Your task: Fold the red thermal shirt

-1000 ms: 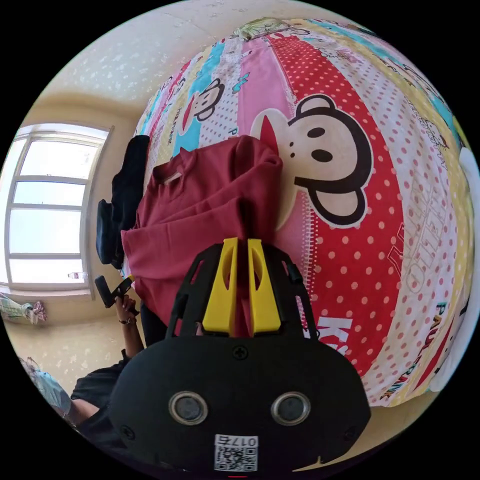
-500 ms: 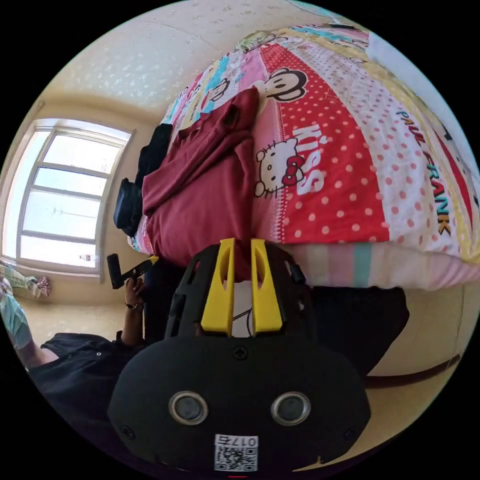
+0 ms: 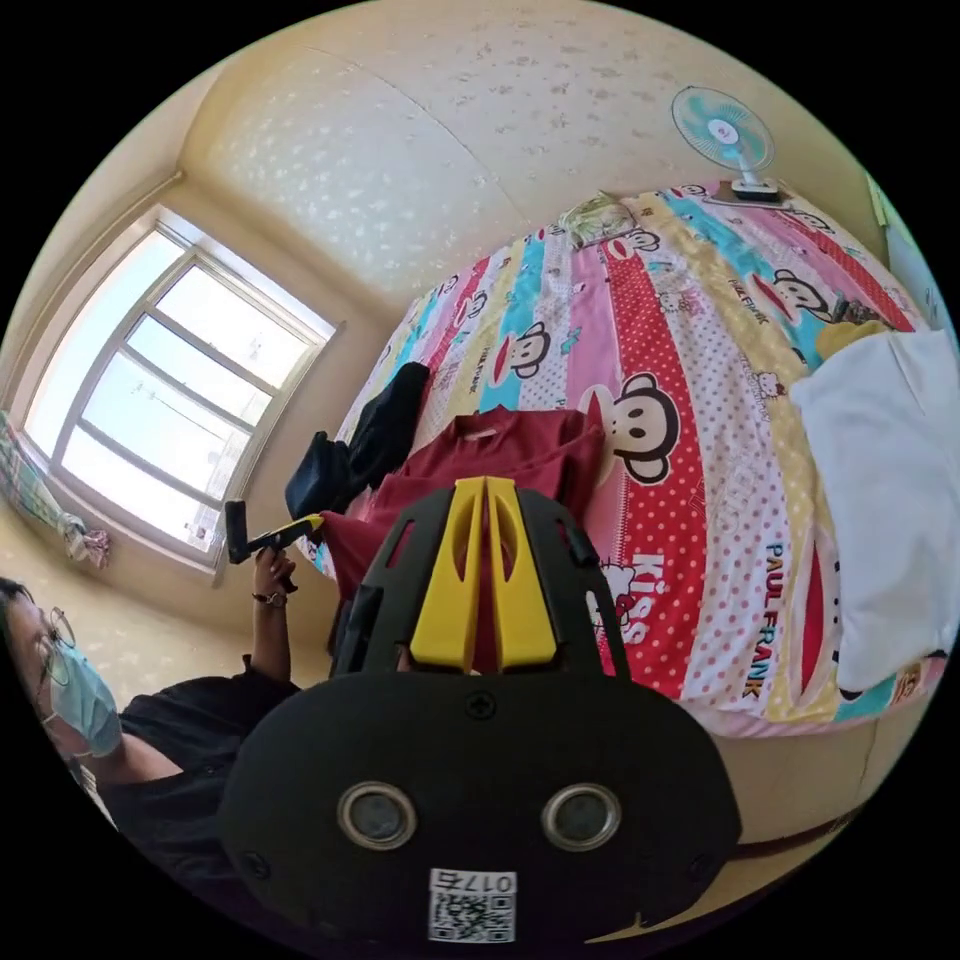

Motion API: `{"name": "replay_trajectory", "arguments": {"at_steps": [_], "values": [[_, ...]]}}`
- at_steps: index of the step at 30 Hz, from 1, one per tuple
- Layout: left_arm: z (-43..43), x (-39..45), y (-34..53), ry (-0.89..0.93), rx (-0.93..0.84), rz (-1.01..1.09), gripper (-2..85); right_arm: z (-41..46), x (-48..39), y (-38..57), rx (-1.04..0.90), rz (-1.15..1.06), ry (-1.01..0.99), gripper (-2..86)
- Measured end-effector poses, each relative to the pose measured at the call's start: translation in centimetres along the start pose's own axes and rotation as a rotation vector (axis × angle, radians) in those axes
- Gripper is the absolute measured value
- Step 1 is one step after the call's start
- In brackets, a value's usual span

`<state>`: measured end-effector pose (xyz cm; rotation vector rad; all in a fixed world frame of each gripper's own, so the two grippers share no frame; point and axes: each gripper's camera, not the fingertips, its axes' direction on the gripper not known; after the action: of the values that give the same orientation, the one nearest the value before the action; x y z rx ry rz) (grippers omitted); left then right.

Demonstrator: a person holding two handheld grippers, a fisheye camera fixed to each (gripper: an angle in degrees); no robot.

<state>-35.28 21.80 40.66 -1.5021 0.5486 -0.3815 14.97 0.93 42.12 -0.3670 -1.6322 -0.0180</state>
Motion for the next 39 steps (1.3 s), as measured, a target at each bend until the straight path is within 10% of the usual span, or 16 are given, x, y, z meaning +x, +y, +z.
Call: {"name": "replay_trajectory", "arguments": {"at_steps": [12, 23, 29, 39], "values": [[3.5, -6.1, 9.2, 0.364, 0.061, -0.051, 4.3, 10.1, 6.1, 17.2, -0.257, 0.160, 0.019, 11.8], [5.1, -1.3, 10.9, 0.148, -0.089, 0.085, -0.4, 10.4, 4.0, 18.5, -0.405, 0.112, -0.045, 4.8], [-3.8, 0.7, 6.5, 0.089, 0.186, 0.220, -0.9, 1.7, 0.3, 13.7, -0.128, -0.112, -0.017, 3.7], [2.1, -2.4, 4.3, 0.190, -0.161, 0.062, 6.9, 2.9, 6.9, 11.7, -0.099, 0.082, 0.003, 8.6]]}}
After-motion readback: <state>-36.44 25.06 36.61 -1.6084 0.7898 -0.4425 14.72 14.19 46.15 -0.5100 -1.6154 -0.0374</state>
